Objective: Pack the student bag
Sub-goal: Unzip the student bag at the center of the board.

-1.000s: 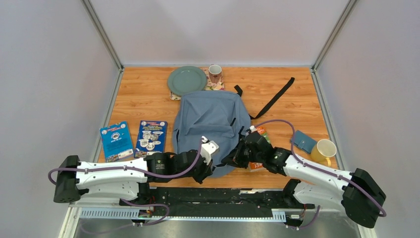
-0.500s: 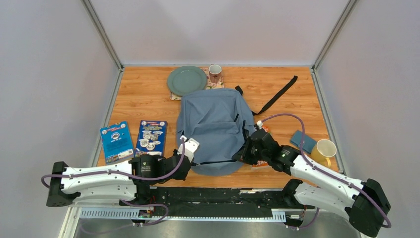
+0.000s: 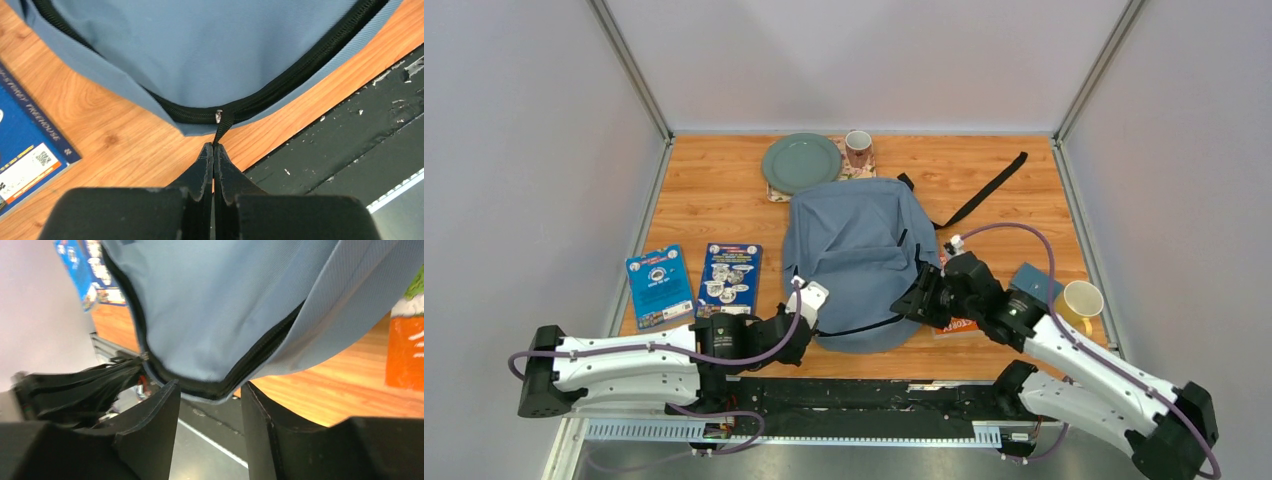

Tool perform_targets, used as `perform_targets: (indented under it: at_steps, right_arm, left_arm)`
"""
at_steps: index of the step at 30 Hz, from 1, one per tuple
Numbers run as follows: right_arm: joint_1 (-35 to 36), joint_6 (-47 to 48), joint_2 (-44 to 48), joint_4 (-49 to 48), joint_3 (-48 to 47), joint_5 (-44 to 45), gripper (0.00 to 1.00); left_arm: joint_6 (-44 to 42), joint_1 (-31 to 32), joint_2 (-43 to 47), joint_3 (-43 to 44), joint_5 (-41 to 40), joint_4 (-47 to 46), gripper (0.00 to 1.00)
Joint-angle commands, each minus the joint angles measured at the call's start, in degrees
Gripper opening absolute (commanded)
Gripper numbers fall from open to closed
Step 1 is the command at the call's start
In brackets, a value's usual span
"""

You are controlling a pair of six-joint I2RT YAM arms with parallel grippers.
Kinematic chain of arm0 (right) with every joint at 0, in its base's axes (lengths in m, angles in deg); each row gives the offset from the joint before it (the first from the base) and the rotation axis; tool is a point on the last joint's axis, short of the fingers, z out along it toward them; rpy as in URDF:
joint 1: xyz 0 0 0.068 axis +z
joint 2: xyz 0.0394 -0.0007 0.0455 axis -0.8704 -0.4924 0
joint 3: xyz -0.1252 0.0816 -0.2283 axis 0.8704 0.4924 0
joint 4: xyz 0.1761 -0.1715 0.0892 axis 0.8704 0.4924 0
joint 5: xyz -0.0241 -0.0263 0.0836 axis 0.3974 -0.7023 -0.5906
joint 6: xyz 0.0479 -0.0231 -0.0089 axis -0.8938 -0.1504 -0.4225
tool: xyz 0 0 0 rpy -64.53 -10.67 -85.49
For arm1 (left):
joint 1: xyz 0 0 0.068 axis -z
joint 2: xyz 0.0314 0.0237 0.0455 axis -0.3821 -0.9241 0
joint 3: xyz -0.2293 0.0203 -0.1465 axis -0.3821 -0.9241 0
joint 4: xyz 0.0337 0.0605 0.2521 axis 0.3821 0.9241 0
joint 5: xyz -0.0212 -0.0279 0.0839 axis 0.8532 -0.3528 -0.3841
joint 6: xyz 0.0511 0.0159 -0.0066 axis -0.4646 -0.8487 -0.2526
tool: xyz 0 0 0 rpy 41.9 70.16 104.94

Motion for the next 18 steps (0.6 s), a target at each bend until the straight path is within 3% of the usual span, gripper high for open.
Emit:
perform_targets:
  at_steps: [1,3,5,8,15,18]
  right_arm:
    - [1.64,-9.81,9.85,1.88,1.01,0.10,0.51]
    - [2.79,-16.14,14.58,1.27,3.47,0.71,0.51]
    - [5.86,-19.23,16.63,0.56,4.79,2.73,0.63]
    - [10.60,-24.41,16.64,0.56,4.62,5.01,0.64]
    - [23.86,-35.83,3.82,-6.02,1.10,13.45,0.67]
    - [25.64,-41.38,-1.10,-9.63,0.22,16.01,0.70]
  left_arm:
    - [-3.24,-0.10,-3.22,2.92,3.27,-5.47,0.00]
    - [-4.21,-0.10,-4.44,3.53,4.15,-6.34,0.00]
    - [-4.65,-0.10,-4.89,3.80,4.85,-6.79,0.00]
    - [-4.92,-0.10,-4.98,4.33,5.12,-7.58,0.00]
    - [-5.27,-0.10,-3.40,4.50,6.00,-8.81,0.00]
    - [-5.10,-0.10,-2.61,4.33,6.26,-8.55,0.00]
